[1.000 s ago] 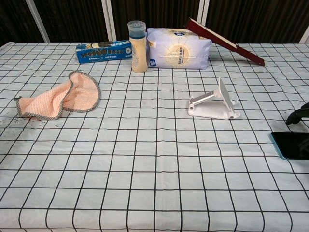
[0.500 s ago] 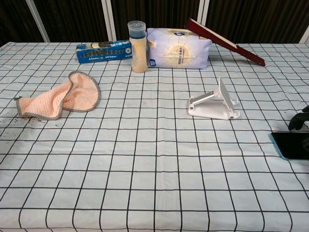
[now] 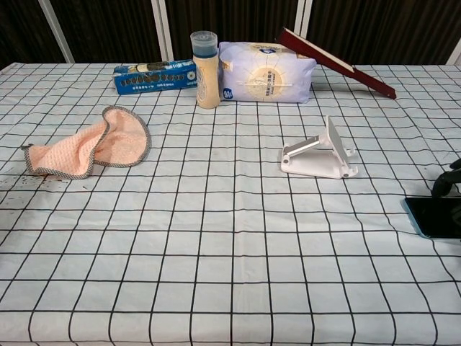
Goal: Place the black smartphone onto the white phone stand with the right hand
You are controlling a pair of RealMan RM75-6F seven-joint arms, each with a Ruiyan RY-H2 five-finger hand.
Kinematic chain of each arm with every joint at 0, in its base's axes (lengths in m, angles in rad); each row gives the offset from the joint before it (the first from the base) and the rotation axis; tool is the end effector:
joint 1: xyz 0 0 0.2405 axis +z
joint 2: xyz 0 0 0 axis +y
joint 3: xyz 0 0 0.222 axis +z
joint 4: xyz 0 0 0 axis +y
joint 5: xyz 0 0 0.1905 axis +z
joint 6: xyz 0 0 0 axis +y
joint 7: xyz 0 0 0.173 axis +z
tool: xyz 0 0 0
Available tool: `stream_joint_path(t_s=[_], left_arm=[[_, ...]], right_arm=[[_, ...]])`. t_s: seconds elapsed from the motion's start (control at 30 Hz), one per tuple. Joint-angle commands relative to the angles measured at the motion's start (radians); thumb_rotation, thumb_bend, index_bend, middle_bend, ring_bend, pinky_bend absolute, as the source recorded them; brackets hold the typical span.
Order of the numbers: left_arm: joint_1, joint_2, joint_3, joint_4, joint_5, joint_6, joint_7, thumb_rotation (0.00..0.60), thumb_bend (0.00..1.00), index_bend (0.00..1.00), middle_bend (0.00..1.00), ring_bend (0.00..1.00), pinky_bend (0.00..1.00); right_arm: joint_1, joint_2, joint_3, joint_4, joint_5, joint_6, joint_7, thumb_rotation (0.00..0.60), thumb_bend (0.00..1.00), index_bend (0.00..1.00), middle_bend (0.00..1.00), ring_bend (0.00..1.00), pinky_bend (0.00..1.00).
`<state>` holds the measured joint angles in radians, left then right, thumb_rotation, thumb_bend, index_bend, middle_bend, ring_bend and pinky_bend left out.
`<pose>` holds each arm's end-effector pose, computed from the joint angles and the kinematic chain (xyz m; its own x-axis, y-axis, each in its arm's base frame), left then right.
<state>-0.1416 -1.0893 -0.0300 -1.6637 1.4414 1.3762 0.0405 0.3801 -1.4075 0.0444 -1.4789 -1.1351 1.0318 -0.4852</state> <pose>-0.2718 0.2155 0.1489 0.4078 0.1110 0.9063 0.9123 -0.0093 -0.4094 -0.2699 -0.2656 0.0283 0.6031 -0.3785 0.7022 -0.7845 -0.1223 0.6079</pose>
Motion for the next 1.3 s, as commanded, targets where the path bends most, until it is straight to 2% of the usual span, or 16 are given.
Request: stream_joint_path(t_s=[0.03, 0.53, 0.67, 0.87, 1.03, 1.2, 1.3], left_arm=[[0.000, 0.001, 0.000, 0.000, 0.000, 0.001, -0.001, 0.600, 0.00, 0.00, 0.00, 0.00, 0.00], [0.001, 0.002, 0.000, 0.000, 0.002, 0.002, -0.006, 0.600, 0.00, 0.00, 0.00, 0.00, 0.00], [0.001, 0.002, 0.001, 0.000, 0.003, 0.002, -0.006, 0.600, 0.00, 0.00, 0.00, 0.00, 0.00], [0.001, 0.002, 0.000, -0.001, 0.002, 0.002, -0.007, 0.600, 0.00, 0.00, 0.00, 0.00, 0.00], [0.000, 0.002, 0.000, -0.001, 0.001, 0.001, -0.007, 0.600, 0.00, 0.00, 0.00, 0.00, 0.00], [0.000, 0.001, 0.000, -0.001, 0.002, 0.002, -0.007, 0.600, 0.00, 0.00, 0.00, 0.00, 0.00], [0.000, 0.001, 0.000, -0.001, 0.002, 0.003, -0.007, 0.600, 0.00, 0.00, 0.00, 0.00, 0.00]], right_arm=[[0.001, 0.000, -0.003, 0.000, 0.004, -0.001, -0.004, 0.600, 0.37, 0.42, 0.35, 0.10, 0.14], [-0.002, 0.013, -0.017, -0.030, -0.014, 0.012, 0.016, 0.600, 0.62, 0.67, 0.54, 0.23, 0.14], [-0.006, 0.021, -0.016, -0.045, -0.034, 0.020, 0.052, 0.600, 0.69, 0.71, 0.59, 0.33, 0.15], [-0.012, 0.035, -0.012, -0.064, -0.051, 0.029, 0.100, 0.600, 0.71, 0.74, 0.61, 0.41, 0.15], [-0.018, 0.050, -0.001, -0.096, -0.062, 0.042, 0.153, 0.600, 0.72, 0.74, 0.61, 0.42, 0.15], [-0.023, 0.066, 0.027, -0.144, -0.067, 0.061, 0.226, 0.600, 0.72, 0.74, 0.61, 0.42, 0.15], [-0.024, 0.072, 0.063, -0.178, -0.061, 0.076, 0.293, 0.600, 0.73, 0.74, 0.61, 0.42, 0.15]])
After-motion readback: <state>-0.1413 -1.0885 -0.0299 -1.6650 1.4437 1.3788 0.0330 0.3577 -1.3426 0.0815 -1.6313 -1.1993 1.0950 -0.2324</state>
